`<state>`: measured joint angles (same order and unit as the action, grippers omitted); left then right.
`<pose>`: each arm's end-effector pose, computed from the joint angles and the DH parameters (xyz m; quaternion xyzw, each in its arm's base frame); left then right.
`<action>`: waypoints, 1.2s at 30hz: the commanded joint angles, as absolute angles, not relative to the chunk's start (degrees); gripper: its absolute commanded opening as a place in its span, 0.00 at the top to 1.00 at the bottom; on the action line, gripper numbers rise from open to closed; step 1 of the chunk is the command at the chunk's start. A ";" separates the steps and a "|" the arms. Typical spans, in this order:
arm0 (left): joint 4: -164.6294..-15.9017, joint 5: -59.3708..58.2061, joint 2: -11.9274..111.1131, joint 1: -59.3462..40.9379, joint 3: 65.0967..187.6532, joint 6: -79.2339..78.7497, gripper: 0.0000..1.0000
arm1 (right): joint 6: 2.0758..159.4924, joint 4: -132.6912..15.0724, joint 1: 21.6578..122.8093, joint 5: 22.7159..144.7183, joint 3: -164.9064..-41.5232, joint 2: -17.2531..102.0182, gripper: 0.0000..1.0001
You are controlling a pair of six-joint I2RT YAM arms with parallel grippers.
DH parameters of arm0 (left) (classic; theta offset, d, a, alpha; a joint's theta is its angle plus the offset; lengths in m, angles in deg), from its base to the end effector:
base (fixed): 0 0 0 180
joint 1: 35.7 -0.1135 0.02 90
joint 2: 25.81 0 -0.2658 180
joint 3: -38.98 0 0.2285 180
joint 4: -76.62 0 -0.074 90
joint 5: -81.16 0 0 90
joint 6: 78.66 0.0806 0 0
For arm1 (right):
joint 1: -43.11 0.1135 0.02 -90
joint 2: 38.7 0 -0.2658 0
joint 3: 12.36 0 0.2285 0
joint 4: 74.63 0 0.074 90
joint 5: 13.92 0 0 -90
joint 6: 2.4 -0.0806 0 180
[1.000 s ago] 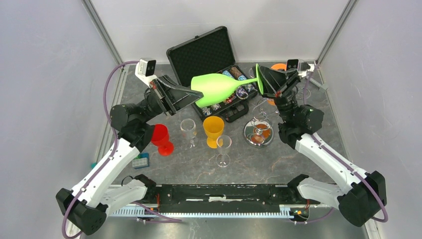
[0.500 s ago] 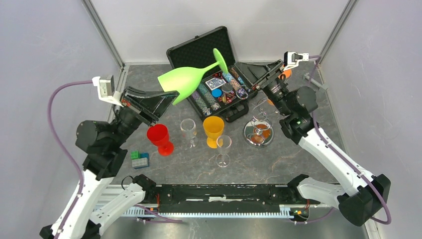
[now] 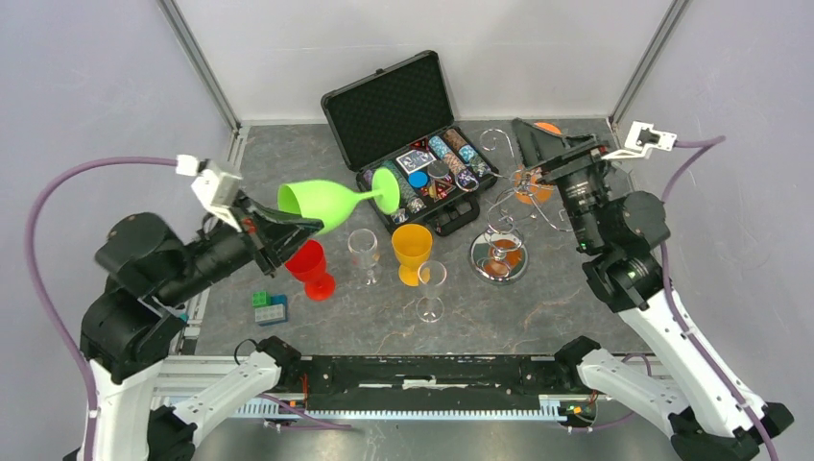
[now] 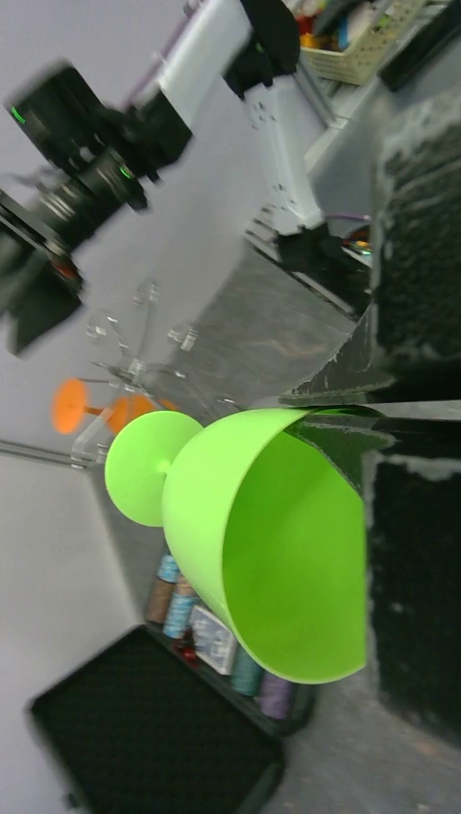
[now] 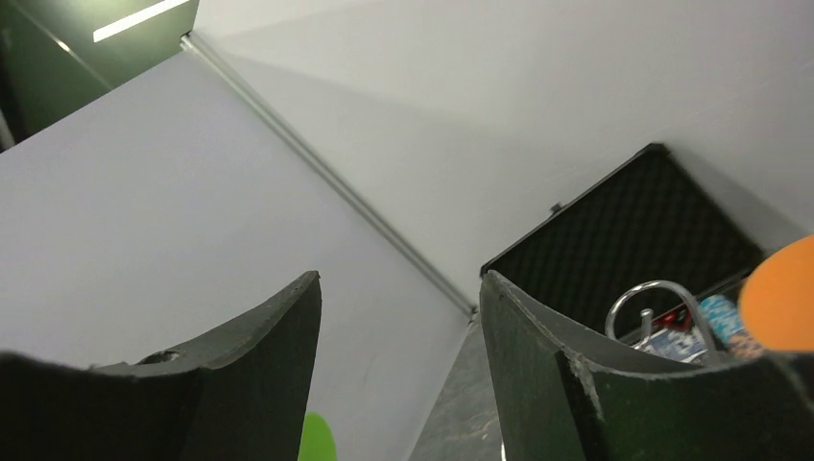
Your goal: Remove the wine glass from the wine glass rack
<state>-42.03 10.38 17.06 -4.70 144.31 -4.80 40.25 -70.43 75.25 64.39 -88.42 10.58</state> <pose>0.0557 -0.0644 0.4998 0.2075 0.6692 -0.3886 0.5984 0.1711 0.0882 0.4766 0.1570 0.5360 0.4856 0.6724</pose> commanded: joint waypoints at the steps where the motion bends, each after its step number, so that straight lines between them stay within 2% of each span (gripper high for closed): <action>1: -26.58 10.73 20.64 -4.59 144.46 3.40 0.98 | 48.51 -66.45 75.37 58.67 -91.26 10.16 0.33; 6: -20.42 13.43 22.77 -4.39 142.47 7.57 0.98 | 54.02 -71.23 75.33 65.77 -90.00 10.07 0.21; 10: -19.98 12.19 23.08 -3.36 140.21 7.97 0.98 | 54.63 -72.38 75.36 68.20 -89.77 10.50 0.17; 17: -17.82 11.28 26.16 0.27 137.89 8.35 0.98 | 55.07 -72.24 75.36 68.60 -89.55 10.06 0.17; 27: -17.12 3.44 30.87 9.32 133.90 8.35 0.98 | 55.48 -71.57 75.35 67.56 -88.94 9.13 0.17; 36: -21.89 -5.31 40.48 15.93 129.41 4.48 0.98 | 55.69 -70.74 75.37 67.47 -90.03 10.30 0.18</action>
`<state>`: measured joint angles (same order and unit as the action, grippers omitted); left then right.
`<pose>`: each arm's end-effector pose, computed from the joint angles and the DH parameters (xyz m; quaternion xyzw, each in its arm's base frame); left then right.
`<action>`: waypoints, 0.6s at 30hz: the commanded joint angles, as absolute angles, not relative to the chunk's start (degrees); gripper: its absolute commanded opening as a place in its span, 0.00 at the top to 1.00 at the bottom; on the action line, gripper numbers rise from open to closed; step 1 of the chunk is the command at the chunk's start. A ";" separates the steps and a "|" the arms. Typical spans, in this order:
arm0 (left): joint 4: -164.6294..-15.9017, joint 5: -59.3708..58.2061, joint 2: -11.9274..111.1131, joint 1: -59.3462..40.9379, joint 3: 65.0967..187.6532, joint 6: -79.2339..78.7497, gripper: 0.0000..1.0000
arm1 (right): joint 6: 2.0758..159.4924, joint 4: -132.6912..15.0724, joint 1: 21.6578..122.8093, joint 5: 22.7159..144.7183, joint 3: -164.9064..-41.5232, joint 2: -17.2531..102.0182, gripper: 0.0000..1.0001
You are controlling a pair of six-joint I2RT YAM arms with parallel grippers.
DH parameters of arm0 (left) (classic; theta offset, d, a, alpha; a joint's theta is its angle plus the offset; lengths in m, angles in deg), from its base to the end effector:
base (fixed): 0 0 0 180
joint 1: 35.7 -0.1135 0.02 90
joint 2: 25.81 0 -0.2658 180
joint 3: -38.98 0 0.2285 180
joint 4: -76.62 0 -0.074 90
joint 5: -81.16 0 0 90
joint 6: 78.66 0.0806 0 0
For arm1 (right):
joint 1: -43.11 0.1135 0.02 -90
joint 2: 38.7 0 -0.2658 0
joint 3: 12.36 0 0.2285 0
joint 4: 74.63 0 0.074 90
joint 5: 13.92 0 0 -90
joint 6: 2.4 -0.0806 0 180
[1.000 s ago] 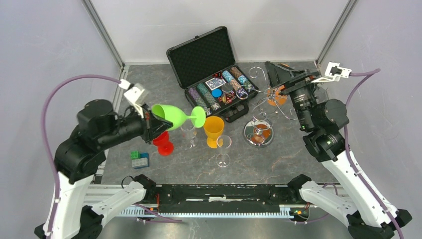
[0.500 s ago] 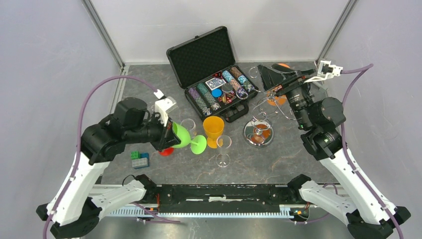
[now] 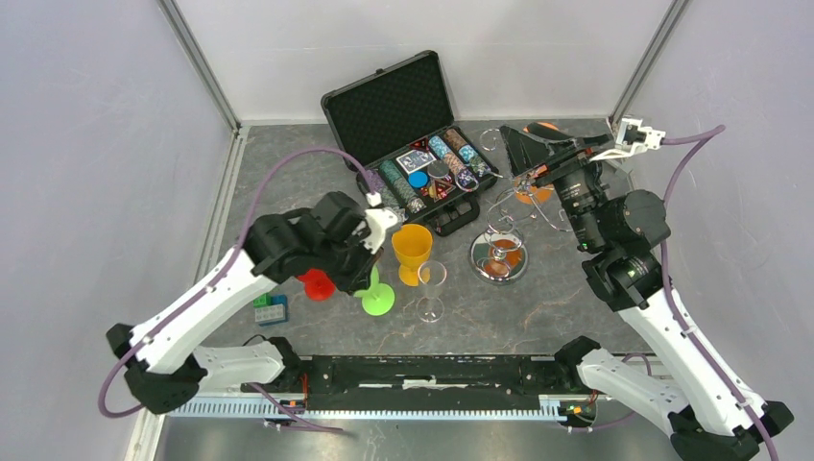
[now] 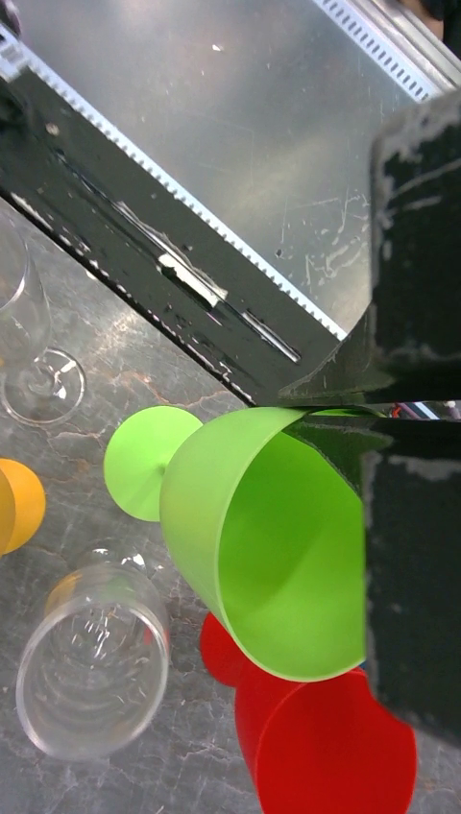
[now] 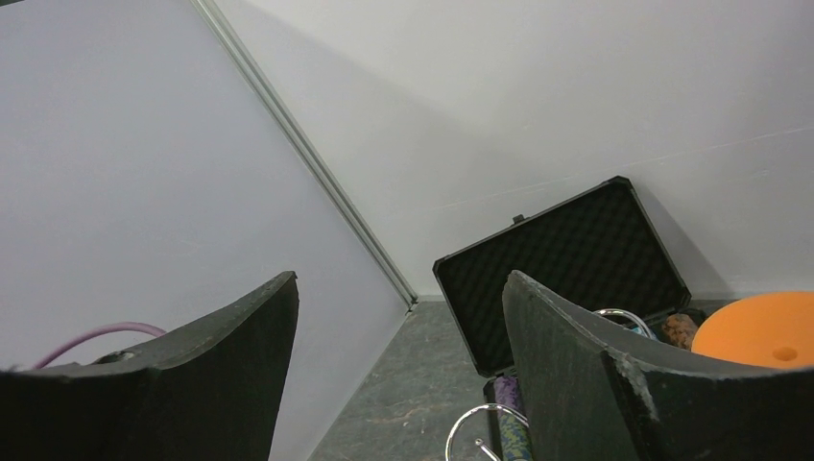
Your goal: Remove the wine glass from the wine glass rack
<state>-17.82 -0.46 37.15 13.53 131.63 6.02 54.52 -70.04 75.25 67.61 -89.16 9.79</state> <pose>0.1112 -0.1470 0.3362 0.3763 0.8763 -0.1962 0.2281 0.1636 0.0888 0.4827 0.0663 0.5447 0.4160 0.7252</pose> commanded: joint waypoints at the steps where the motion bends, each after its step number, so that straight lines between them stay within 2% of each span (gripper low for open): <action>1: -23.23 -5.38 41.39 16.14 128.38 4.24 0.98 | 55.77 -70.26 75.40 67.66 -90.63 10.76 0.18; 9: -29.03 -1.64 43.68 17.00 123.88 3.86 0.90 | 56.03 -68.98 75.36 67.54 -92.08 11.67 0.19; 18: -29.71 -3.68 45.12 18.04 121.62 4.22 0.83 | 56.21 -68.86 75.41 66.32 -91.48 11.01 0.20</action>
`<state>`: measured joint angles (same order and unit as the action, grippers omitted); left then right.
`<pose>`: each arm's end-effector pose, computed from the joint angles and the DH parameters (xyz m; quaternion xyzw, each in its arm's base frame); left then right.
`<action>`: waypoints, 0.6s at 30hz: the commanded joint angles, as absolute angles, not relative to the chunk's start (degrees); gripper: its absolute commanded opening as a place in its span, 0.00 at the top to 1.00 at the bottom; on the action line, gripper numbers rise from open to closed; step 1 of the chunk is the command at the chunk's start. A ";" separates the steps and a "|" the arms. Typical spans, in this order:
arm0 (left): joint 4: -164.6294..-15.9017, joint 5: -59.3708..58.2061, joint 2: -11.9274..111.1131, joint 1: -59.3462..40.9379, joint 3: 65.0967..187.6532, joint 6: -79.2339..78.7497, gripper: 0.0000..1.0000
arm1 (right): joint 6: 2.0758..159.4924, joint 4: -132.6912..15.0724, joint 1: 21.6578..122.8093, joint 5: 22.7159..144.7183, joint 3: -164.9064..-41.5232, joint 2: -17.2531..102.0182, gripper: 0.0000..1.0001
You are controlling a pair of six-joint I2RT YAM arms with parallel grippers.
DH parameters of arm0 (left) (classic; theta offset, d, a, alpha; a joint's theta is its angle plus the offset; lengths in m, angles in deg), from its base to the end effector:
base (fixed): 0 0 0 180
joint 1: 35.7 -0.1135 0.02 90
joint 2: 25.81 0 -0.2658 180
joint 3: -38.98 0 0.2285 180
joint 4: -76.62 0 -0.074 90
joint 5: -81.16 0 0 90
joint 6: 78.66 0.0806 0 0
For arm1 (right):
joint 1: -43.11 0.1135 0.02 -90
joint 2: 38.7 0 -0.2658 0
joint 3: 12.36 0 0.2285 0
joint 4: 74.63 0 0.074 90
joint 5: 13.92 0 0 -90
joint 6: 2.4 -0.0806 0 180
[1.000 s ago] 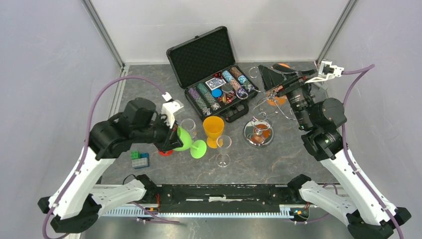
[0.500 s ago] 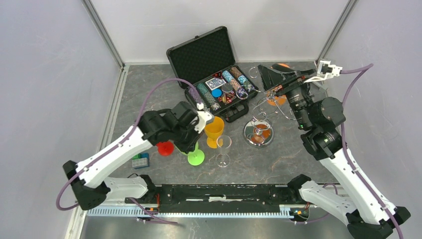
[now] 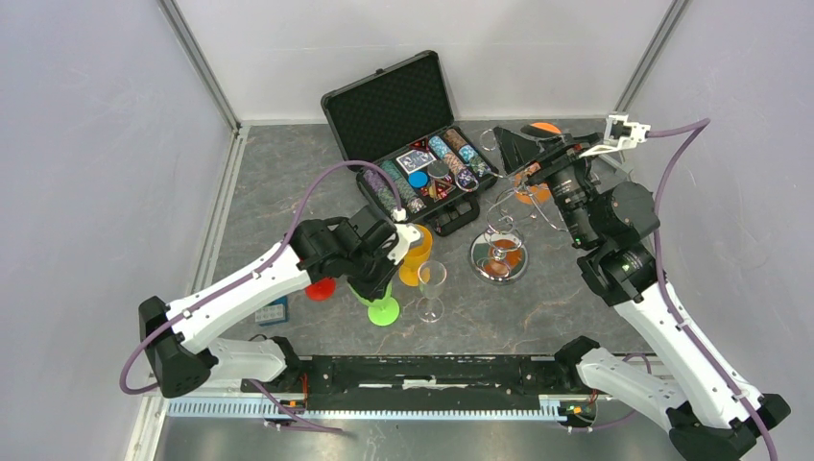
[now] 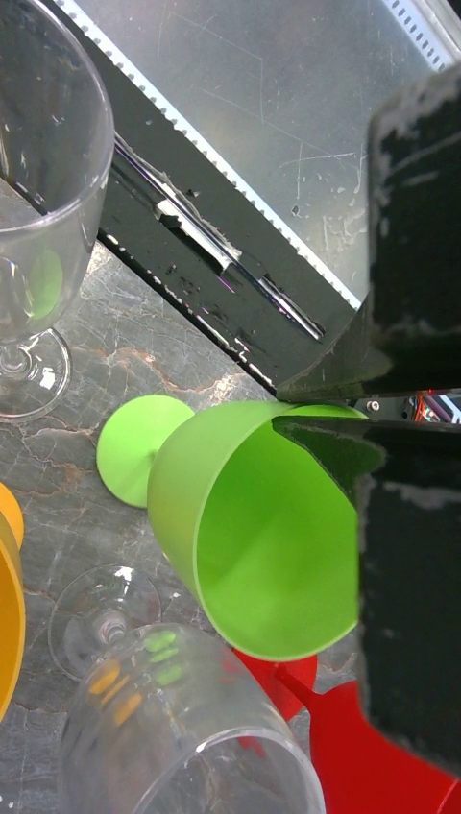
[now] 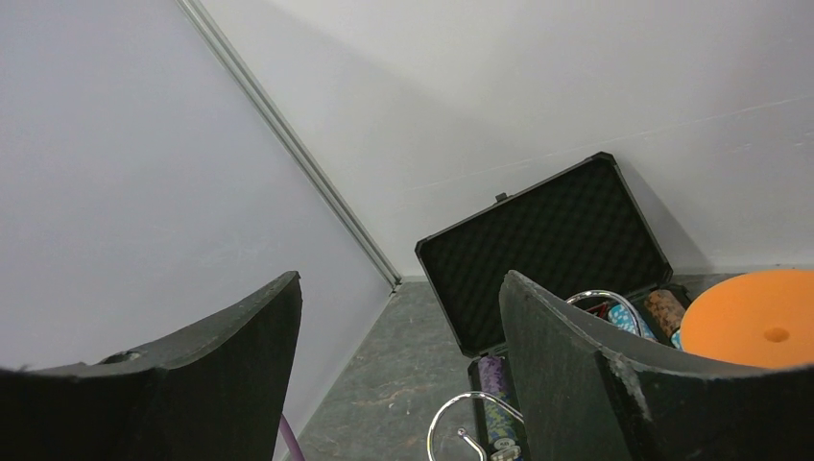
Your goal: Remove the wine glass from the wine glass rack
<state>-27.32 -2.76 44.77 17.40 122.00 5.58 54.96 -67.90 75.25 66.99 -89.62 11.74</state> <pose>0.1272 -0.1837 0.2753 0.4014 0.8856 -0.1569 0.1731 0.1752 0.0950 0.4743 0.0674 0.5708 0.3993 0.7142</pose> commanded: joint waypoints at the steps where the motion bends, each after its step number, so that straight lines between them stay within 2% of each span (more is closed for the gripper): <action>1: -29.64 -4.34 45.25 18.16 121.74 4.22 0.82 | 56.16 -68.86 75.36 66.29 -91.53 11.05 0.20; 3: -29.32 -5.18 45.21 18.35 122.17 4.30 0.78 | 56.16 -68.87 75.36 66.26 -91.45 11.01 0.20; 8: -29.19 -4.12 43.31 18.52 123.46 5.47 0.59 | 56.27 -68.67 75.38 66.39 -91.39 10.94 0.20; 13: -31.07 -3.16 36.78 18.52 124.30 8.26 0.26 | 57.95 -68.07 75.39 67.70 -91.76 11.04 0.18; 18: -37.46 -5.55 28.41 18.51 123.96 9.39 0.05 | 59.16 -60.78 75.35 65.39 -96.81 13.29 0.18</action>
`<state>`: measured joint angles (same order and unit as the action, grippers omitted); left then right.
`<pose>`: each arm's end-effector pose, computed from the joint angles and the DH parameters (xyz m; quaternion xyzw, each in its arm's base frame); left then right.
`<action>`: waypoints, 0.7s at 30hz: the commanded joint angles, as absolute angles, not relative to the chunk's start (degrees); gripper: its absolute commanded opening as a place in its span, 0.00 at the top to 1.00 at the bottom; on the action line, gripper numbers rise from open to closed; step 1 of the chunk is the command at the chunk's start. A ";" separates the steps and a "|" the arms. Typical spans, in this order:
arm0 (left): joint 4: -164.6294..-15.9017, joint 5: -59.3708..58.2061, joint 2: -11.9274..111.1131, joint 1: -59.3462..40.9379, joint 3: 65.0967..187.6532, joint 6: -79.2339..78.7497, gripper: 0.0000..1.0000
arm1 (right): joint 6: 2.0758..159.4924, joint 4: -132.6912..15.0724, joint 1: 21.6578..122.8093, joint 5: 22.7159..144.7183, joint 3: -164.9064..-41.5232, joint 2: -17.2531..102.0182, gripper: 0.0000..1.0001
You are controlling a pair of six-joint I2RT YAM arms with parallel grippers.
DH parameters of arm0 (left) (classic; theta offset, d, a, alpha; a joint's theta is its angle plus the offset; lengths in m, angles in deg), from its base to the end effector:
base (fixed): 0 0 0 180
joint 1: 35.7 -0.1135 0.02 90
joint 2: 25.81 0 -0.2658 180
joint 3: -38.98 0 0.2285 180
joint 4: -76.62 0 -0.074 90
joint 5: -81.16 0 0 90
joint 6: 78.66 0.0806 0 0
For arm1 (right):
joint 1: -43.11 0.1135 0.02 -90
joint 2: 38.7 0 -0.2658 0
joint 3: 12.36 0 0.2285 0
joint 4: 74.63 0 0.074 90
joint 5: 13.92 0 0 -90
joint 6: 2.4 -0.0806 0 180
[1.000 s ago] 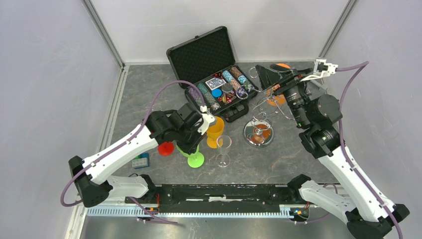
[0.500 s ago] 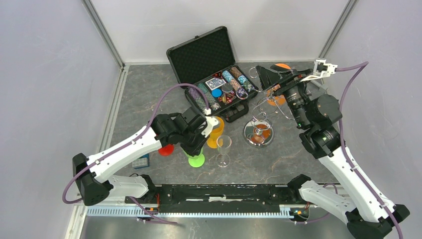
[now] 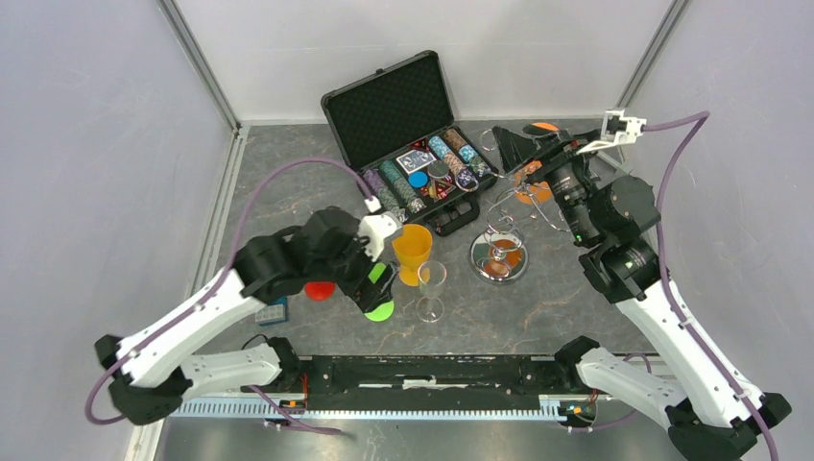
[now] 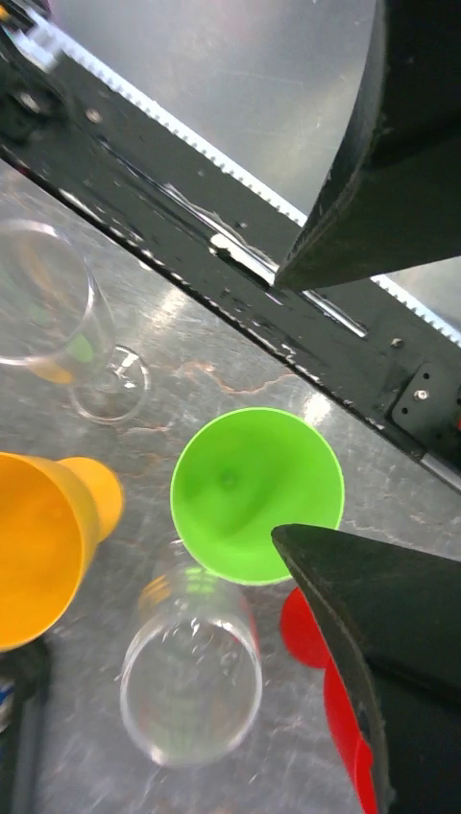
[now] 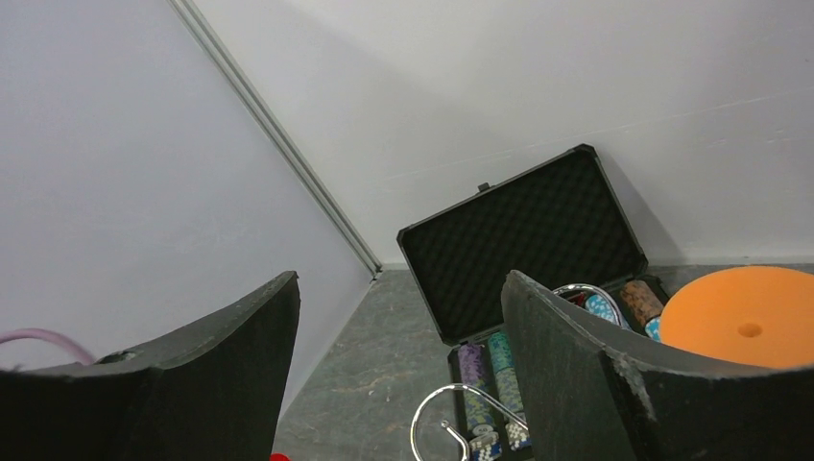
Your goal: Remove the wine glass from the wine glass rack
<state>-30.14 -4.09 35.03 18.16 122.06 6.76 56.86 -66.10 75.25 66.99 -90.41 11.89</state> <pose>0.1120 -0.1647 0.3122 0.4052 0.8503 -0.1969 0.2720 0.1755 0.0952 0.4741 0.0574 0.5801 0.3838 0.7161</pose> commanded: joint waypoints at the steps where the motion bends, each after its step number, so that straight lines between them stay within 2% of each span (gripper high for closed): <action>1: -39.23 -6.30 26.81 18.48 123.49 9.40 0.01 | 59.57 -57.71 75.36 64.23 -98.88 14.54 0.19; 5: -45.44 -8.66 21.65 18.52 120.58 9.36 0.00 | 62.80 -45.03 74.75 56.81 -108.74 19.29 0.20; 8: -48.49 -11.34 19.08 18.51 119.11 8.98 0.00 | 63.71 -38.84 71.63 55.84 -113.62 22.34 0.22; 14: -49.58 -12.32 17.43 18.52 117.89 9.20 0.00 | 60.80 -33.70 56.60 67.43 -115.29 25.48 0.35; 16: -49.58 -12.79 17.15 18.52 117.52 9.23 0.00 | 59.88 -33.79 54.05 69.47 -113.94 25.53 0.44; 21: -49.58 -12.88 16.85 18.52 116.88 9.53 0.00 | 57.09 -34.09 50.93 74.30 -111.02 25.78 0.51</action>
<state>-46.71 -11.81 17.52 18.16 117.38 7.33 59.72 -34.54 52.63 68.42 -112.72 26.27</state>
